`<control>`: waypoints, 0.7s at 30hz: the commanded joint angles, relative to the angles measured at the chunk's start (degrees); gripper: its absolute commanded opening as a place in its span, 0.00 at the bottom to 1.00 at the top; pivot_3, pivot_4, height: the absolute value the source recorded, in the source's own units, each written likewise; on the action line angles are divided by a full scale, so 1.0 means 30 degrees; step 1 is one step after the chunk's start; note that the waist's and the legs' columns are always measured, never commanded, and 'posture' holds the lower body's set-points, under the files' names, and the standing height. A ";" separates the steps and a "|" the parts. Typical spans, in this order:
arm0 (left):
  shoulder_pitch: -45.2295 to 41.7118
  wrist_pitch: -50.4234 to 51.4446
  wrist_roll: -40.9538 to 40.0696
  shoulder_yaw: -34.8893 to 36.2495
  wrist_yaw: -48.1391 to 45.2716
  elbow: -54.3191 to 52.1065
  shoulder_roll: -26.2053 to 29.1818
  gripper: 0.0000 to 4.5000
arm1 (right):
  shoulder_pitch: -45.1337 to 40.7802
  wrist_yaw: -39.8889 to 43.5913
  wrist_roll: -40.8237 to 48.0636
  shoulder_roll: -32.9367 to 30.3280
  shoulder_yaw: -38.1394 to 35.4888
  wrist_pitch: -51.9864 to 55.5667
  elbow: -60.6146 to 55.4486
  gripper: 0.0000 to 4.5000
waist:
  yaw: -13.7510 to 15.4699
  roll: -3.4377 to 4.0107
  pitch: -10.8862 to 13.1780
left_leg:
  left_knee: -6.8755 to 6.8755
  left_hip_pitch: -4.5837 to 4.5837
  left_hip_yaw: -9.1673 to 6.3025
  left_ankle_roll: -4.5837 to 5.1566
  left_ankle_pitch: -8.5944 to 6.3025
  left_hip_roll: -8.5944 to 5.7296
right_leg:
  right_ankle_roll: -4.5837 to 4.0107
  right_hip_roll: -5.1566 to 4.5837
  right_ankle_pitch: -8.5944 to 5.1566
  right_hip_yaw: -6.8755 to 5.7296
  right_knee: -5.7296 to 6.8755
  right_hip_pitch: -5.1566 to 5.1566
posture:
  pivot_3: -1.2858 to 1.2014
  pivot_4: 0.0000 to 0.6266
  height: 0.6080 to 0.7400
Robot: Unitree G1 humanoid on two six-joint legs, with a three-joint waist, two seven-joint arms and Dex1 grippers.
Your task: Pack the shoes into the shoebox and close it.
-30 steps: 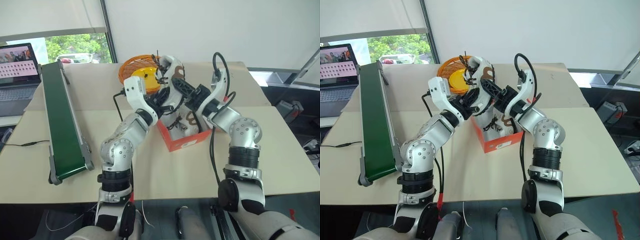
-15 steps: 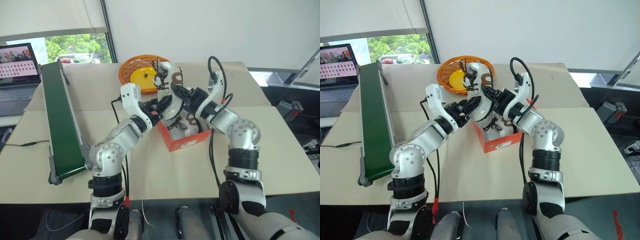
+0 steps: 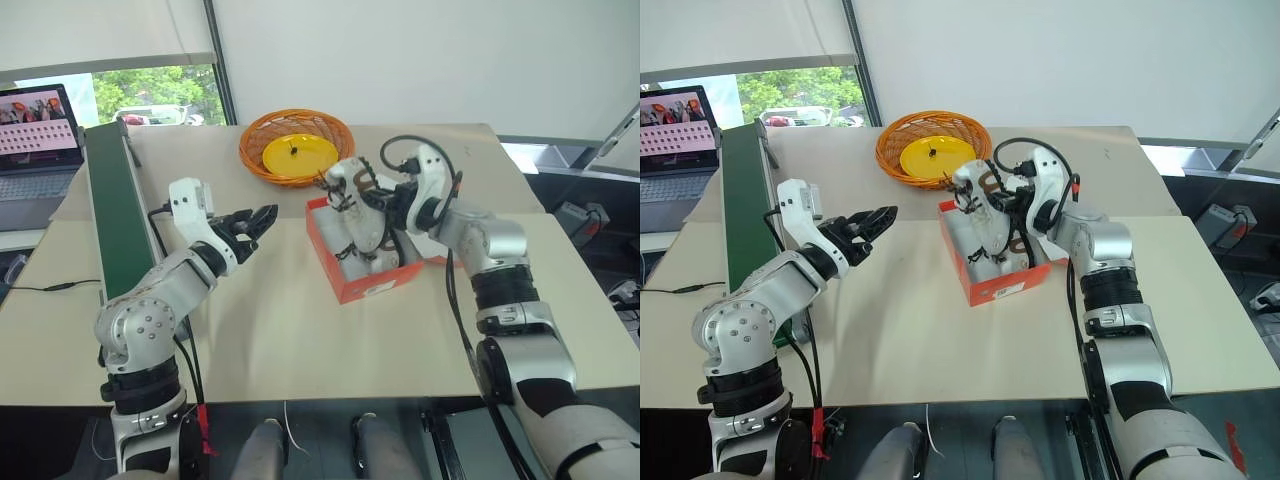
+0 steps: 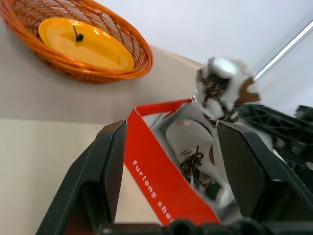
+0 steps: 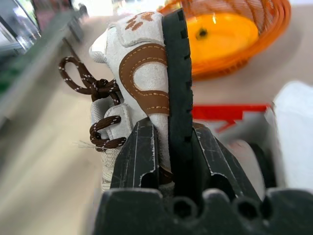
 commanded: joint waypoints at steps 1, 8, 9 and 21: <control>-0.0075 -0.0196 -0.0368 -0.0065 0.0548 -0.1160 -0.0206 0.69 | -0.0736 0.0835 -0.0866 -0.0085 -0.0409 -0.2216 0.3237 0.09 | 0.0029 0.0000 0.0000 | 0.0000 0.0006 -0.0001 -0.0001 0.0000 -0.0002 | 0.0000 -0.0003 0.0000 -0.0001 -0.0002 0.0008 | 0.52 0.24 1.00; 0.0132 -0.0271 -0.0453 -0.0143 0.0991 -0.1431 -0.0386 0.69 | -0.0682 0.1659 -0.1865 0.0233 -0.0206 -0.3588 0.5864 0.09 | 0.0011 0.0000 -0.0001 | 0.0000 0.0023 0.0000 -0.0001 0.0000 -0.0002 | 0.0001 -0.0002 0.0001 0.0001 0.0000 0.0029 | 0.52 0.24 1.00; 0.0165 -0.0298 -0.0497 -0.0166 0.1072 -0.1430 -0.0513 0.69 | -0.0659 0.1705 -0.2018 0.0318 -0.0166 -0.3745 0.6016 0.09 | 0.0021 0.0000 -0.0001 | 0.0000 0.0030 0.0000 -0.0001 0.0000 -0.0002 | 0.0001 -0.0002 0.0001 0.0000 -0.0001 0.0039 | 0.52 0.24 1.00; 0.0561 -0.0815 -0.0243 -0.0566 0.1254 -0.1328 -0.1105 0.69 | -0.3379 0.2844 -0.1355 0.0532 -0.1218 -0.1336 0.5132 0.09 | -0.0071 0.0000 -0.0001 | 0.0008 0.0013 0.0003 -0.0003 0.0001 -0.0001 | 0.0004 -0.0001 0.0005 0.0006 0.0008 0.0010 | 0.52 0.24 1.00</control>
